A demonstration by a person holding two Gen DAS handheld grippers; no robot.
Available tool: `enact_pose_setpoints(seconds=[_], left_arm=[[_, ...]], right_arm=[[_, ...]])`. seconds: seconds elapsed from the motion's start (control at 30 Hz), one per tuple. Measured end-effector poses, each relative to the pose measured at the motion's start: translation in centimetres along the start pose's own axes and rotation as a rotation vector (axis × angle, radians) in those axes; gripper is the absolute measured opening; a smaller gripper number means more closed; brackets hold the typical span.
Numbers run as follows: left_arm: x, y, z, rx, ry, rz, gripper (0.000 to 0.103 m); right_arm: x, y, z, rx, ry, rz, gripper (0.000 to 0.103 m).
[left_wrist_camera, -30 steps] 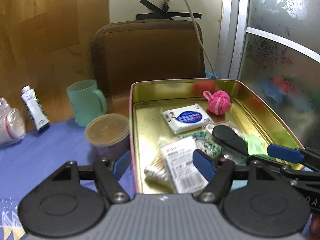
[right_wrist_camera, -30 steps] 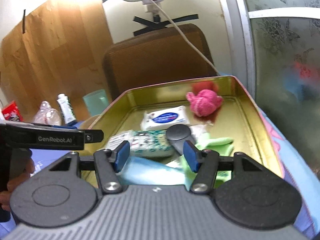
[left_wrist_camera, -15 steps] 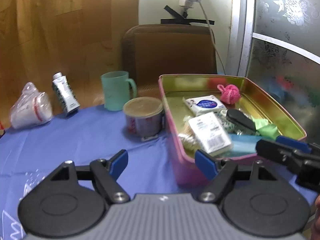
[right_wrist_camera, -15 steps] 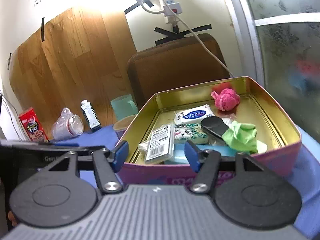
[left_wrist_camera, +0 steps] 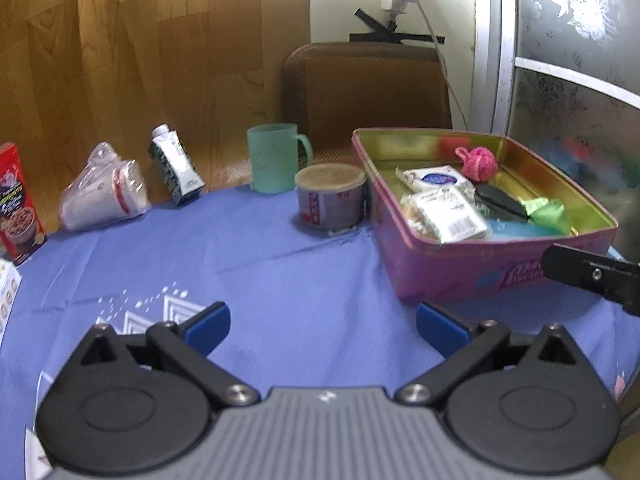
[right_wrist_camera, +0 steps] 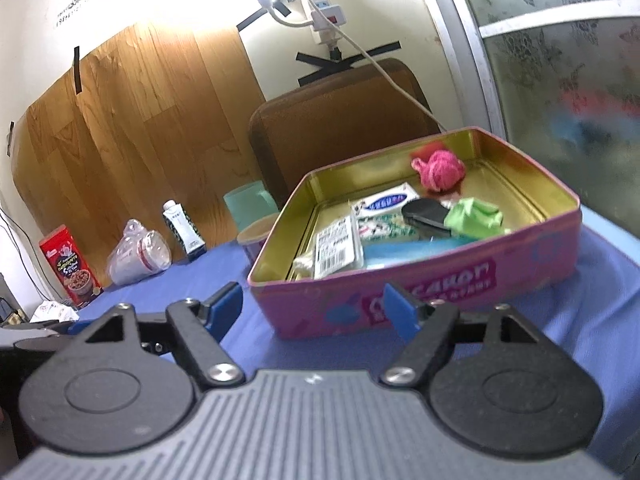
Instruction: Organize soft objects
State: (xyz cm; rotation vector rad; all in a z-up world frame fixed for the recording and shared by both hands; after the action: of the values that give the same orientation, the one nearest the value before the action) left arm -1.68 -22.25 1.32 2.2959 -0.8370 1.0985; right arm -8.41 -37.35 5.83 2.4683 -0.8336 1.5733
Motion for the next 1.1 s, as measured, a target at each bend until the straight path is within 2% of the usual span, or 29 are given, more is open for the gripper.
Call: enact_pose_setpoints(seconds=[0.3,0.57,0.83,1.1], left_arm=[[-2.0,-0.7,-0.2,0.008,-0.041,-0.004,0.103],[-2.8,-0.1,0.1,0.006,-0.071,0.0,0.103],[-3.8,0.9,1.3,0.06,-0.135,0.06,0.103],[-3.8,1.6,1.9,0.051,-0.139,0.095,0.103]], right_arm=[[-1.3,-1.5,-1.1,0.0,-0.016,0.011,0.081],[-1.7,-1.9,-1.1,0.006,-0.025,0.023,0.088],[-2.5,-1.3,-0.1,-0.012,-0.055,0.043,0.089],[-2.5,-0.1,0.4,-0.025,-0.056,0.074,0.089]])
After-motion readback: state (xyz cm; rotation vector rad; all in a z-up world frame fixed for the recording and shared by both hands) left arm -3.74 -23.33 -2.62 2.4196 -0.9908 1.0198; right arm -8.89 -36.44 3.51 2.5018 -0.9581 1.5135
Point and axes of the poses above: each gripper's, at about its wrist camera, not at the fingertips, and z roughly the way its jaws point, y to its right, x to its top, the point moved 9 cm from there along z, roughly the way its jaws point, and after that the axes turned 14 degrees about -x, right-handed, at the moved point
